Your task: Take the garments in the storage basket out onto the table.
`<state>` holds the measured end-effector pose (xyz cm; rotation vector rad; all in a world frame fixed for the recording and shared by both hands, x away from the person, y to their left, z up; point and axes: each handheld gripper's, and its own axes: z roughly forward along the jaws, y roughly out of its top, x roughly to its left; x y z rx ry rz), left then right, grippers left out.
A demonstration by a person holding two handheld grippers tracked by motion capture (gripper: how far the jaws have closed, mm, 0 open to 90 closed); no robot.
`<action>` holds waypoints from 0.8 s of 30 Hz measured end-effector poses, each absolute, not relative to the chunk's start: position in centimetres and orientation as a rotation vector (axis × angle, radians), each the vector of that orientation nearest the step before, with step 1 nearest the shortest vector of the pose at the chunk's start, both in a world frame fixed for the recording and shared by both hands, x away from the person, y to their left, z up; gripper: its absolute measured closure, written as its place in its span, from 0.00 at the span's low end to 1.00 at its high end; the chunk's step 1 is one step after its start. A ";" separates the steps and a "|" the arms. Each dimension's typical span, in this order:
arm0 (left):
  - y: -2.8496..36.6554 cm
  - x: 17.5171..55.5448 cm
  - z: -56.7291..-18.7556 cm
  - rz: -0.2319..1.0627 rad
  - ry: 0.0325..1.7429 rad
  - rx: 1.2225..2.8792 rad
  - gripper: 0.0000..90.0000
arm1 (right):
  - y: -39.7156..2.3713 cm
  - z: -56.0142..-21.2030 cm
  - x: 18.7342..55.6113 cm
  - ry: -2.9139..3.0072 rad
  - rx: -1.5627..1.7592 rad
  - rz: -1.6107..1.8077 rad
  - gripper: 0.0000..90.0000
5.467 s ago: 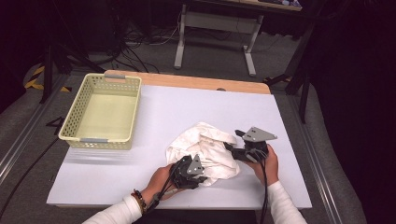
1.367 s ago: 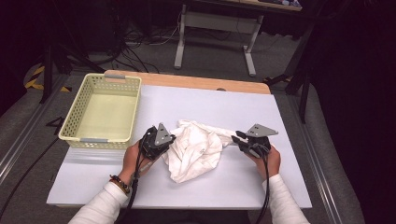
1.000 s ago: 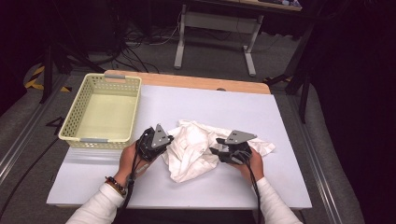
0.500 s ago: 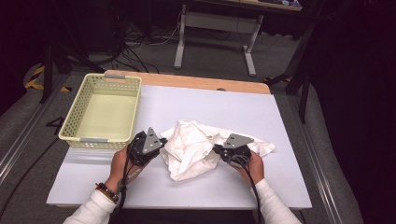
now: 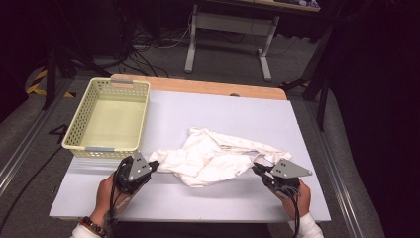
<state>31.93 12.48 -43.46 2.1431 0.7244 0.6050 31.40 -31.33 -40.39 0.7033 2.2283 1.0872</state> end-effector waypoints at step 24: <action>12.6 29.8 -46.4 0.540 0.726 2.232 0.96 | -33.4 -43.7 28.7 2.295 0.778 1.034 0.75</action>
